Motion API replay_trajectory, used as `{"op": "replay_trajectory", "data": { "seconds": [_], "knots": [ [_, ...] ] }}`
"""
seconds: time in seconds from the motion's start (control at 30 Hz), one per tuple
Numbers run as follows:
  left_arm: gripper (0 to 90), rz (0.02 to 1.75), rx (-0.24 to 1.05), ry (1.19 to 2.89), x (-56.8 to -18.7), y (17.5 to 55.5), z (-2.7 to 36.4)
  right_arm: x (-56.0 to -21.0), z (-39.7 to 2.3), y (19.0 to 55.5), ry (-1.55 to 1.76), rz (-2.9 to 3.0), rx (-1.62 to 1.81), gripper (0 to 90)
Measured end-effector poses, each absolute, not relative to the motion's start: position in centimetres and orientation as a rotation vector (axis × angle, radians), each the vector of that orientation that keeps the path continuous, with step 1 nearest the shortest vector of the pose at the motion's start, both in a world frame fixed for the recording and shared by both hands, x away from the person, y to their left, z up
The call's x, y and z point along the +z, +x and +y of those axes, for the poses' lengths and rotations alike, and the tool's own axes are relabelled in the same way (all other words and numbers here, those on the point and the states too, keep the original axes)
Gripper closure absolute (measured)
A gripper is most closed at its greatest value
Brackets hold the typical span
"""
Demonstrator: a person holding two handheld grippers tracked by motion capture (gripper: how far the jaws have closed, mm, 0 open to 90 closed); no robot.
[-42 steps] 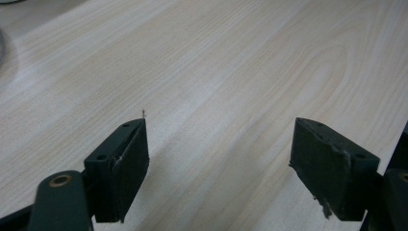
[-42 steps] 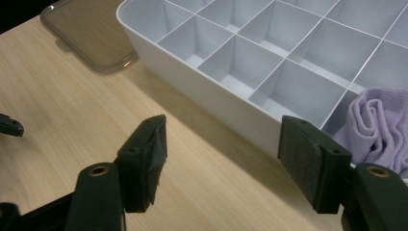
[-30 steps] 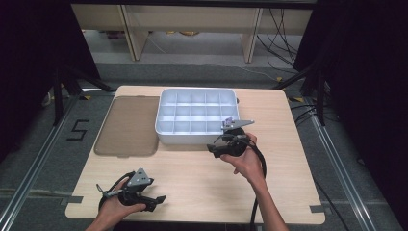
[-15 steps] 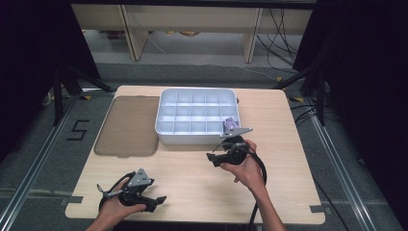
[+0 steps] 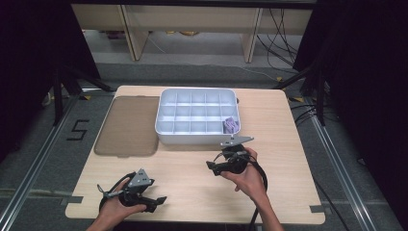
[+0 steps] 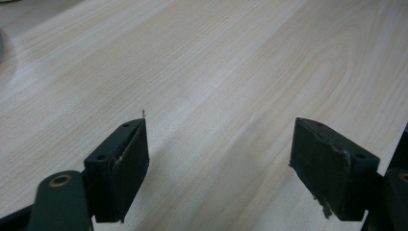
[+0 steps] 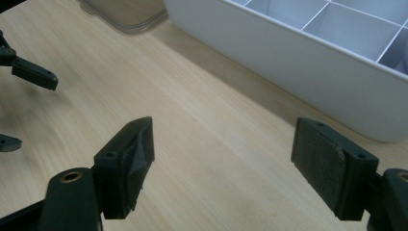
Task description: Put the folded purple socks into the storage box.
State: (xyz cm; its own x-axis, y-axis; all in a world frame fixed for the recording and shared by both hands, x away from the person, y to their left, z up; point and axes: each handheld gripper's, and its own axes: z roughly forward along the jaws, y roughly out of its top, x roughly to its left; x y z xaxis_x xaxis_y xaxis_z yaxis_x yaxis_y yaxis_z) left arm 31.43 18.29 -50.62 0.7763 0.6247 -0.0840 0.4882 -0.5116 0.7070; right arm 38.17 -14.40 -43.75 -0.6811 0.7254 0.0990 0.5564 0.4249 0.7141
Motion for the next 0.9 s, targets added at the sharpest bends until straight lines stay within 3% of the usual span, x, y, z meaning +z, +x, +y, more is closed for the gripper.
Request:
{"op": "replay_trajectory", "data": {
  "seconds": [0.9],
  "knots": [
    [20.7,0.832,0.242,2.204,-50.7,31.3,18.2,-46.2,-15.0,34.6,1.134,2.494,1.084,19.7]
  ]
}}
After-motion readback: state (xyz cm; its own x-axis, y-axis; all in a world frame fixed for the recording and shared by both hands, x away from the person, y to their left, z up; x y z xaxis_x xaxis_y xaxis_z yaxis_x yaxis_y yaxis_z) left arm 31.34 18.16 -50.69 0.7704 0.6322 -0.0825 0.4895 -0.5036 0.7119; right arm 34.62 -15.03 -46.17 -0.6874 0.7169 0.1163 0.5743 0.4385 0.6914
